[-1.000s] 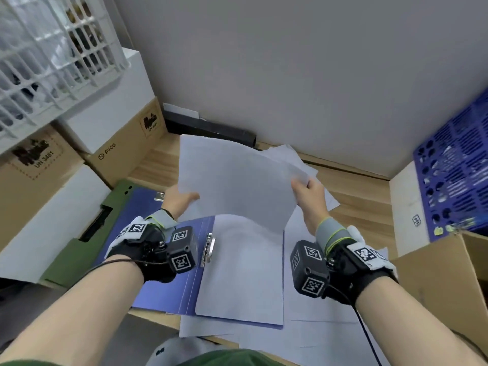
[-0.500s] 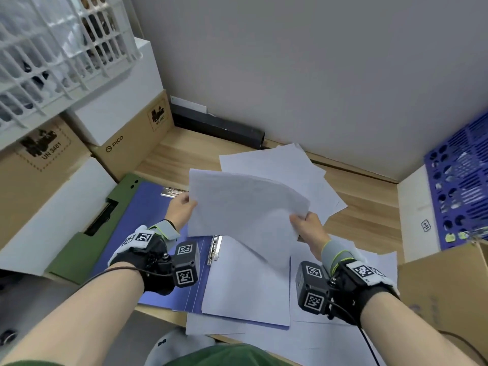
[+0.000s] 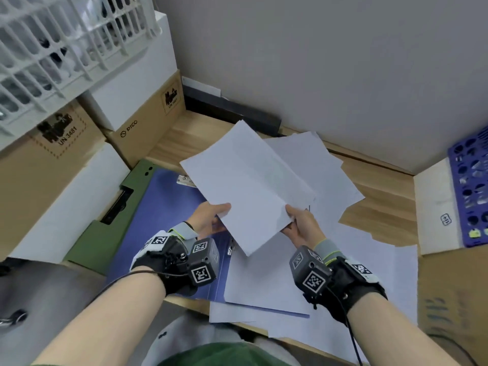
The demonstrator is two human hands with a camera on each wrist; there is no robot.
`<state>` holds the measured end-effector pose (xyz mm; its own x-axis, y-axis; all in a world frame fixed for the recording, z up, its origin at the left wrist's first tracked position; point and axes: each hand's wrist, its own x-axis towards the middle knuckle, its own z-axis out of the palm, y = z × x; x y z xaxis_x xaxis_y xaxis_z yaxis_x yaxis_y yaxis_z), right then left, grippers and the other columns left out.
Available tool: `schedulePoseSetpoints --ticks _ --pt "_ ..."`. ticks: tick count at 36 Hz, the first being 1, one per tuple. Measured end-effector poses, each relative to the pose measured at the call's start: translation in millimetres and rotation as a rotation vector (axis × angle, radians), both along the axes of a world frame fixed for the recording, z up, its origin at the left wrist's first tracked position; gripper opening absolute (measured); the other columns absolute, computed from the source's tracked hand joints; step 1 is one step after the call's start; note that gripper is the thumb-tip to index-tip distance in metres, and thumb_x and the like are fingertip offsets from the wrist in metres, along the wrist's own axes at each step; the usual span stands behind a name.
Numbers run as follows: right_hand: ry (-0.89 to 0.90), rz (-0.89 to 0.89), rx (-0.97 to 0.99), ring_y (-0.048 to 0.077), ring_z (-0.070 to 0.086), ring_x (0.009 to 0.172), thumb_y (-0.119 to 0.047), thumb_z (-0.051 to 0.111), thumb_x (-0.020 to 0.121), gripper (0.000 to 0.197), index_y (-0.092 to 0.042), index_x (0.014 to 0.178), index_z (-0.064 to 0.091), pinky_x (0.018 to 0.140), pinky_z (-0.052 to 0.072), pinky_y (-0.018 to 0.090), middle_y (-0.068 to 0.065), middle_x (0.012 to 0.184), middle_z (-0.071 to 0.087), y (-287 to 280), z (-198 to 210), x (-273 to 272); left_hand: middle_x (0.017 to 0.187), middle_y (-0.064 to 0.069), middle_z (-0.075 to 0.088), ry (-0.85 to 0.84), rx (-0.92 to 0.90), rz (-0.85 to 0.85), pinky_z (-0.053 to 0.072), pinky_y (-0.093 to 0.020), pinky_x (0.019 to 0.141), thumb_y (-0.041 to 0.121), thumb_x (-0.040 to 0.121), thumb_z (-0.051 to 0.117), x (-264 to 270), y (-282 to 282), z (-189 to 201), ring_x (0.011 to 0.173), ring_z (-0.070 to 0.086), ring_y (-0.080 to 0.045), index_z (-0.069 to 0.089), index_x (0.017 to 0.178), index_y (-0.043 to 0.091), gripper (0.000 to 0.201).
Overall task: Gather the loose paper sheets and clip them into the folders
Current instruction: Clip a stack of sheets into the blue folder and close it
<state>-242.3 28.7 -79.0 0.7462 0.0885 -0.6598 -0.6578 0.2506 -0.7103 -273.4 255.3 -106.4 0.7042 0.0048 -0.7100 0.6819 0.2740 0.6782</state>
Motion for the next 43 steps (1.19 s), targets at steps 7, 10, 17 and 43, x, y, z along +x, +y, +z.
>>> schedulePoseSetpoints --ticks 7,10,17,43 --pt "0.127 0.135 -0.05 0.029 0.065 0.092 -0.008 0.052 0.092 0.026 -0.002 0.117 0.057 0.069 0.059 0.034 0.016 0.109 0.064 19.9 -18.6 -36.5 0.088 -0.006 0.066 0.036 0.147 -0.01 0.052 -0.021 0.046 0.003 0.09 0.06 -31.7 52.2 -25.0 0.068 0.066 -0.014 0.059 0.111 0.006 0.021" --pt "0.152 0.178 -0.01 0.018 0.063 0.075 -0.014 0.047 0.094 0.021 -0.013 0.108 0.063 0.055 0.054 0.026 0.008 0.097 0.065 26.7 -23.6 -46.7 0.089 -0.007 0.065 0.069 0.174 -0.056 0.053 -0.02 0.046 0.002 0.09 0.059 -51.0 81.8 -33.0 0.068 0.065 -0.014 0.059 0.113 0.005 0.024" --pt "0.229 0.451 -0.127 0.025 0.062 0.075 -0.021 0.052 0.093 0.025 -0.014 0.112 0.068 0.065 0.054 0.03 0.005 0.09 0.069 58.0 -46.1 -63.2 0.118 -0.024 0.064 0.202 0.229 -0.336 0.049 -0.041 0.084 0.012 0.085 0.067 -93.3 136.7 -50.6 0.095 0.062 -0.03 0.062 0.117 0.003 0.033" --pt "0.271 0.529 -0.437 0.021 0.045 0.048 0.006 0.035 0.087 0.034 -0.011 0.098 0.062 0.047 0.048 0.025 0.008 0.065 0.051 112.0 -66.5 -78.9 0.086 -0.005 0.064 0.104 0.235 -0.191 0.055 -0.022 0.052 0.006 0.096 0.047 -81.8 171.6 -43.3 0.067 0.062 -0.018 0.053 0.105 0.01 0.012"
